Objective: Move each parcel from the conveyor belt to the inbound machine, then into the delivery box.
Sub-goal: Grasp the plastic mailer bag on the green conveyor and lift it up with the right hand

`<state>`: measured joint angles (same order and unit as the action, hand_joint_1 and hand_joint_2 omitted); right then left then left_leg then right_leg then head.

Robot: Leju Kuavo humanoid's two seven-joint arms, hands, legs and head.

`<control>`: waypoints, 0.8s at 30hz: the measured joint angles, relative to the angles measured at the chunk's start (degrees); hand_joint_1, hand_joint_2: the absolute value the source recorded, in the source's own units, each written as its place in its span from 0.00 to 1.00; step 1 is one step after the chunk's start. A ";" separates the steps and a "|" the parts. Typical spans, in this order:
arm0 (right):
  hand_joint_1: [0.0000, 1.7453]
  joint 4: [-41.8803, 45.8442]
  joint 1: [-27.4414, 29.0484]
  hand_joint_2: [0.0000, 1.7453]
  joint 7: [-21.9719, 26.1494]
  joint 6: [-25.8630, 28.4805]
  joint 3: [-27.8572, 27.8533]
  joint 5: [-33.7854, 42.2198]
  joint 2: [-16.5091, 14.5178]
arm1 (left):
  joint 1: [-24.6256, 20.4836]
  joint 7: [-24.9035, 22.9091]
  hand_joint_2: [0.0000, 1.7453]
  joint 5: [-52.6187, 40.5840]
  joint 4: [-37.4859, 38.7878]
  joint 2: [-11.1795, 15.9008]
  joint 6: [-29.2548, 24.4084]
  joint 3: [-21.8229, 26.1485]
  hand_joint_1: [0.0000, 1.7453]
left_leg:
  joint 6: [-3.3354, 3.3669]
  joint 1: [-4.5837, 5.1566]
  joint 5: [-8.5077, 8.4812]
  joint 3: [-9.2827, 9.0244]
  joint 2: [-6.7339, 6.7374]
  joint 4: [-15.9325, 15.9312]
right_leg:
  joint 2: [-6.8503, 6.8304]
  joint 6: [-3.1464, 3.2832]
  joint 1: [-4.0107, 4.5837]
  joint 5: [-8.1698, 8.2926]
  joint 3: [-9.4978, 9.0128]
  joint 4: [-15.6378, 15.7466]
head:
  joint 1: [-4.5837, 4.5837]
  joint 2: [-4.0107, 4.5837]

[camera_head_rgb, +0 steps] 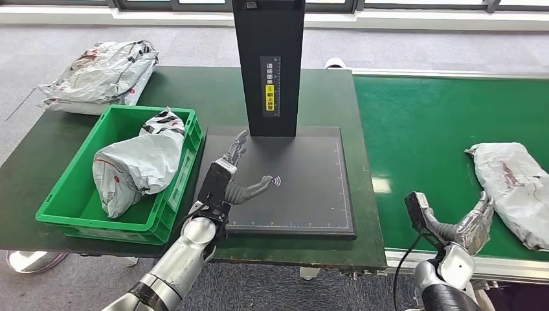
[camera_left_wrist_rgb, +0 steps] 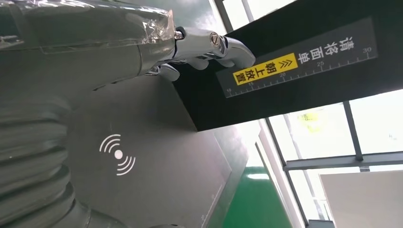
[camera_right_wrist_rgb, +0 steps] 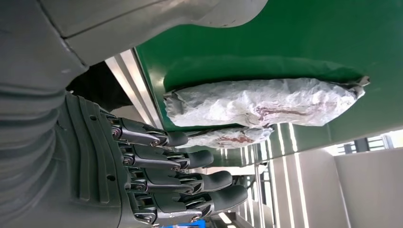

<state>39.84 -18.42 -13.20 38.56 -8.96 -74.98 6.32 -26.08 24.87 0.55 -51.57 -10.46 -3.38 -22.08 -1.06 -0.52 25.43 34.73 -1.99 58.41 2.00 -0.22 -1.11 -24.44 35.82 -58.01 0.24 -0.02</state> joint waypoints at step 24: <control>0.00 -13.41 -8.70 1.00 -1.28 1.32 -1.47 -3.04 3.34 | 1.42 2.00 1.00 -0.60 2.35 0.50 -4.33 0.94 0.00 | 0.06 0.01 -0.03 0.08 -0.06 0.00 | -0.03 -0.06 -0.02 -0.01 0.00 0.00 | 0.00 0.00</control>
<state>26.44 -27.11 -14.48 39.88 -10.43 -78.02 9.66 -24.66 26.87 -0.04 -49.21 -9.96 -7.71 -21.14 -1.00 -0.51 25.40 34.81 -2.05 58.42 1.96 -0.28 -1.13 -24.45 35.82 -58.01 0.24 -0.02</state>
